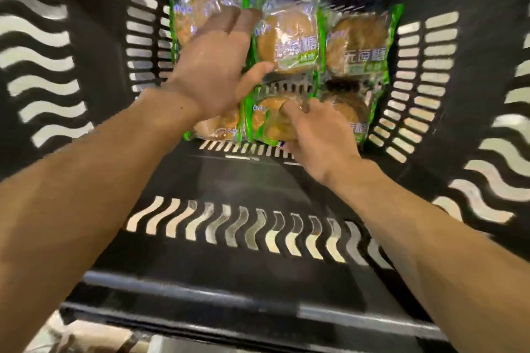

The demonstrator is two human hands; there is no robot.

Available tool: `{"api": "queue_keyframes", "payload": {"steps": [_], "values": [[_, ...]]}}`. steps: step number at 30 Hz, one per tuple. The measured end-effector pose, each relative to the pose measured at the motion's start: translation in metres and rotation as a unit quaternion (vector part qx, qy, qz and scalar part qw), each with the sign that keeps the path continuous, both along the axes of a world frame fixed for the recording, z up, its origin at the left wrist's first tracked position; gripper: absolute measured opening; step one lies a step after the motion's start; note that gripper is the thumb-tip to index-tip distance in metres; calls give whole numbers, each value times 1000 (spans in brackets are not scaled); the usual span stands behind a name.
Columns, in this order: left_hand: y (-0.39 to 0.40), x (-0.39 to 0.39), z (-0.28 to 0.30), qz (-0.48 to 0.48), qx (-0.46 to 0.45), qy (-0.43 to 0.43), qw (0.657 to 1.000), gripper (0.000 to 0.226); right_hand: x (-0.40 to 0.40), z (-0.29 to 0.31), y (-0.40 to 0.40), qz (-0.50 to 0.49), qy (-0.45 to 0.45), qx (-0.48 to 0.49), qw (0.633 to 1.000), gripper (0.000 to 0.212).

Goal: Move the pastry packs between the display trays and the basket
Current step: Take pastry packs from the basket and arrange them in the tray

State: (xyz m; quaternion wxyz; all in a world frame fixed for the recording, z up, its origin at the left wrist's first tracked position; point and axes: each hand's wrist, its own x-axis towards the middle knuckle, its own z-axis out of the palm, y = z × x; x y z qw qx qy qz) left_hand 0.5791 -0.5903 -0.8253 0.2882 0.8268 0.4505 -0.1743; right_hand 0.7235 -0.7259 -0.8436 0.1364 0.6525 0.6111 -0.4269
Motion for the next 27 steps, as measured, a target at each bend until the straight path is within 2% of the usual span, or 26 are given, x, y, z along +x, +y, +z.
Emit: {"api": "queue_keyframes", "payload": {"steps": [4,7,9,11,12,16,19,21,23,25,27], "values": [[14,37,-14,-8,-37,23,999,80,43,4,1,-151,45,-64,985,48],[19,70,-24,-52,-36,130,989,91,61,9,3,-270,52,-58,960,46],[17,85,-29,-81,-9,205,975,100,67,9,3,-305,65,-50,949,46],[12,88,-30,-89,9,232,969,103,69,11,3,-317,73,-44,945,44],[9,86,-30,-90,17,230,969,97,70,13,2,-328,81,-45,940,43],[-10,60,-24,-80,4,136,987,55,79,31,1,-388,103,-30,916,43],[-18,45,7,26,-50,49,997,44,88,63,-3,-418,140,-1,897,45],[-16,38,45,113,-52,-5,992,44,92,97,-7,-437,147,19,887,48],[-14,26,102,203,-51,-84,974,44,92,147,-7,-474,157,49,865,53],[-13,11,172,302,-68,-173,935,41,88,209,-1,-505,184,90,839,56],[-12,-3,254,354,-92,-252,896,38,77,288,10,-518,208,125,820,54]]}}
